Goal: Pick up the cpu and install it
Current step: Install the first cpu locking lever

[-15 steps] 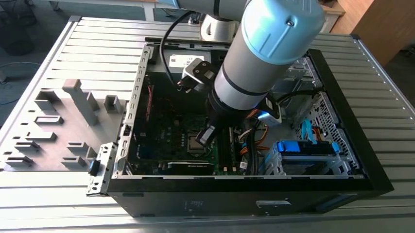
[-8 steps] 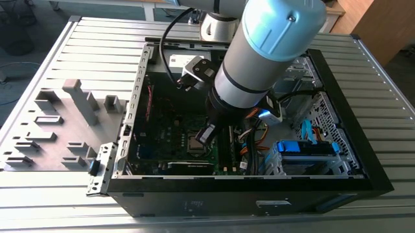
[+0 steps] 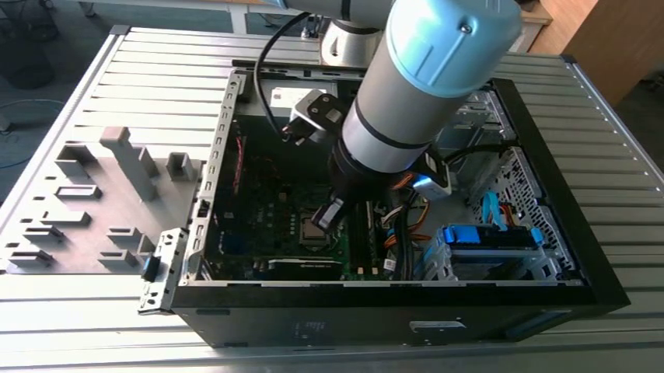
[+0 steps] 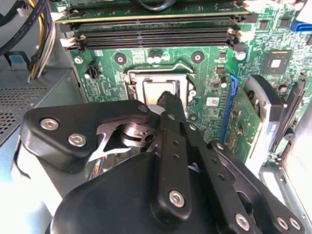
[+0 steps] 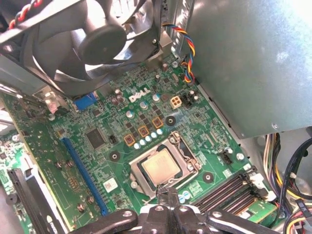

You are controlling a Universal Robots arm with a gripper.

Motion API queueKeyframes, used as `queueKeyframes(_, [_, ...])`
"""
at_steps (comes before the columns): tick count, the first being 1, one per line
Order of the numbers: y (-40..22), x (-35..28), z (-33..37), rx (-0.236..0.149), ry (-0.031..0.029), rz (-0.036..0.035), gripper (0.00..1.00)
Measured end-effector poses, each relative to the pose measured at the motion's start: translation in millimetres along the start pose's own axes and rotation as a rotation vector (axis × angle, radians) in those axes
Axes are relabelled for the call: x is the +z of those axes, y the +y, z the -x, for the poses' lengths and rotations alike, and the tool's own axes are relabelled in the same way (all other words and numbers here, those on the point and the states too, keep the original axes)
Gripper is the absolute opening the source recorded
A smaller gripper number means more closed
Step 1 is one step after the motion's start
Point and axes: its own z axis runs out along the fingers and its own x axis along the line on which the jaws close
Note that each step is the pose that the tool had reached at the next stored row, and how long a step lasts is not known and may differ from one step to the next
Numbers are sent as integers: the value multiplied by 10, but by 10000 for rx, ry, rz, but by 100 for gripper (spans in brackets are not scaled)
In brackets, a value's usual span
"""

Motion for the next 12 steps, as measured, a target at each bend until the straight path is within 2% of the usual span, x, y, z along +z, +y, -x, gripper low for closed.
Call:
queueKeyframes(6, [55, 9, -37, -7, -27, -8, 11])
queueKeyframes(10, [65, -40, -36, -12, -54, 3, 11])
queueKeyframes(12, [65, -41, -36, -13, -57, 3, 11])
